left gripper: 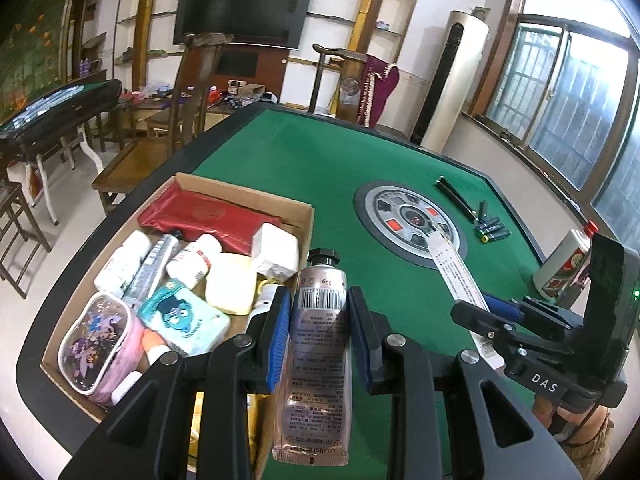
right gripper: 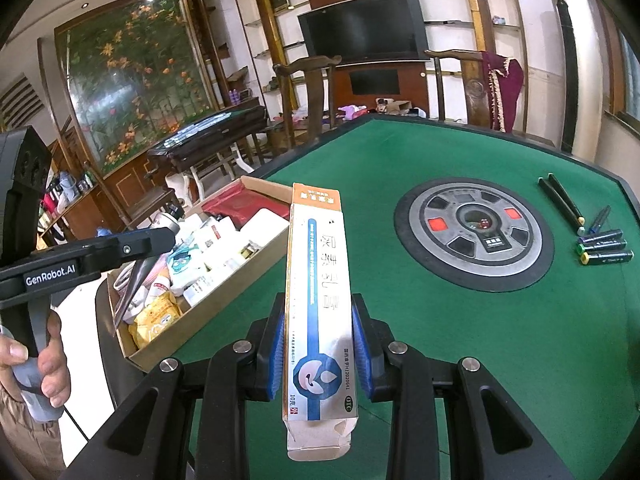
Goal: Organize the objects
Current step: 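Carry the tube with the left gripper while the right carries the ointment box over the tray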
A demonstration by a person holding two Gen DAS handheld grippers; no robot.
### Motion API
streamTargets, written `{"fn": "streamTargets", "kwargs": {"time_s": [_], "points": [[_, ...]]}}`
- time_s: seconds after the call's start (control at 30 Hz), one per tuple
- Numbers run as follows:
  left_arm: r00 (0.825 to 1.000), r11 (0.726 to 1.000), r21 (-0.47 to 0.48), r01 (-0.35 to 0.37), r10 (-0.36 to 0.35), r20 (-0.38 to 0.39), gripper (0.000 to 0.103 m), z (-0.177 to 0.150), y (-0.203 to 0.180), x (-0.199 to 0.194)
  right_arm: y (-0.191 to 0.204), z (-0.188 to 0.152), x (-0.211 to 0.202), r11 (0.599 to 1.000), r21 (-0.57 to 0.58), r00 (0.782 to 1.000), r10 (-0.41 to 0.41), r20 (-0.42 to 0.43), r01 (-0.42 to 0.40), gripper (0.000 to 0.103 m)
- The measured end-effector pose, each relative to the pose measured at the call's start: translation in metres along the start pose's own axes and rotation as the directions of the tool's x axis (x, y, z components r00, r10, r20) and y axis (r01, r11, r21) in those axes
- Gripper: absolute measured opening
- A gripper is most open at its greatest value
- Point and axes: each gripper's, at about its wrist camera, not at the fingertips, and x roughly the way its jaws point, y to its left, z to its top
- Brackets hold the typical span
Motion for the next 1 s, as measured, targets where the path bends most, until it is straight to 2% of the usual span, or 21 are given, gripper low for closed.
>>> {"fn": "streamTargets", "kwargs": {"time_s": [0.57,1.0], "points": [[0.997,0.995,-0.063,-0.078,0.079,0.017,0.028,0.002,0.042,-0.008,0.015,0.006,0.018,0.999,-0.029,0.999,0.032,-0.027,-0.033,0.032],[0.973,0.971,-0.054,-0.231,0.232,0.014,0.028,0.007,0.063,0.002,0.031,0.011,0.035,0.996,-0.075,0.998,0.043,-0.054,-0.047,0.032]]}}
